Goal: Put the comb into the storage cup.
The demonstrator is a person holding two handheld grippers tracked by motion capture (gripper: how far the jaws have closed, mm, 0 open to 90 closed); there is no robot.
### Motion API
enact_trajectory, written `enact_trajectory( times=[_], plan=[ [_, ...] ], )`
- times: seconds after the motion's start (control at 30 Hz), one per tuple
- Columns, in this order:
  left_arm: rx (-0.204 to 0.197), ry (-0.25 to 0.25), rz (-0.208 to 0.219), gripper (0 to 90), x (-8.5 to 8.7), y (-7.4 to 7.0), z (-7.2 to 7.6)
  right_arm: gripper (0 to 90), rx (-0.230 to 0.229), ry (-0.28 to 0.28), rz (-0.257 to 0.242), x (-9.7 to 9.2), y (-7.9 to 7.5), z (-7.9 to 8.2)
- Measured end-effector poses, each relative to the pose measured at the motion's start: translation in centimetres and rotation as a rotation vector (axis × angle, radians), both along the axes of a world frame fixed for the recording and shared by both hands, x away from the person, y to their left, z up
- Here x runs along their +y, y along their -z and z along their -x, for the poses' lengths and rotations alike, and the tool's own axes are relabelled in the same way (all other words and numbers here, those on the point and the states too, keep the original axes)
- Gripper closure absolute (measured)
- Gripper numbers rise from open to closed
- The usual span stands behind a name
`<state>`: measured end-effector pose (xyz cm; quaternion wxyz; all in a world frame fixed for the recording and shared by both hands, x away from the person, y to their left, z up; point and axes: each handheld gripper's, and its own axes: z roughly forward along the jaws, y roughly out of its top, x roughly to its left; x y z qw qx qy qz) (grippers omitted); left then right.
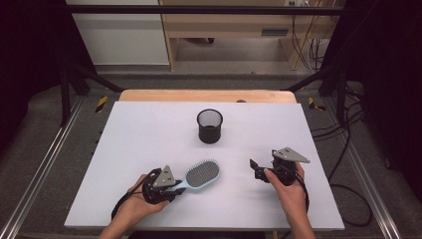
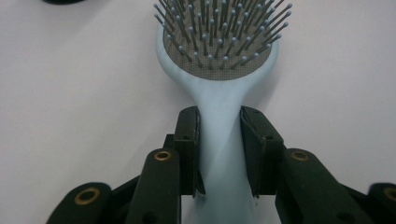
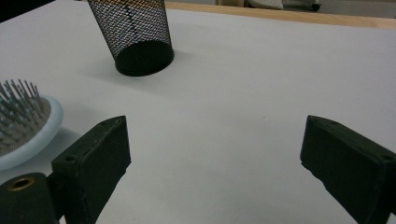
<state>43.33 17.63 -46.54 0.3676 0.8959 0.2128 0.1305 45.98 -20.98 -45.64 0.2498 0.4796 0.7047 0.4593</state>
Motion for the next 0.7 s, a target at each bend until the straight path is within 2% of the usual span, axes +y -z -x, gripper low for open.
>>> enact_trajectory(
  times=[0.07,0.23,0.33,0.47,0.6,0.63,0.7],
  plan=[
    [-0.006,-0.005,0.014,69.0,-0.1,-0.1,-0.1,8.5,-0.001,-0.002,-0.003,0.1,0.0,0.0],
    [-0.044,-0.011,0.025,69.0,-0.5,-0.3,-0.7,8.2,-0.010,-0.009,-0.004,0.3,-0.2,0.1],
    [-0.073,-0.019,0.046,69.0,-1.1,-0.6,-1.3,7.9,-0.015,-0.020,-0.011,0.4,-0.3,0.2],
    [-0.116,-0.036,0.105,69.0,-1.9,-1.2,-2.3,7.7,-0.016,-0.029,-0.055,0.6,-0.3,0.2],
    [-0.137,-0.056,0.175,69.0,-2.5,-1.4,-3.1,6.9,-0.026,-0.047,-0.102,0.8,-0.6,0.4],
    [-0.142,-0.059,0.187,69.0,-2.6,-1.4,-3.2,6.9,-0.026,-0.047,-0.102,0.8,-0.6,0.4],
    [-0.159,-0.066,0.204,69.0,-2.8,-1.2,-3.2,6.7,-0.030,-0.053,-0.134,1.0,-0.7,0.4]
  ],
)
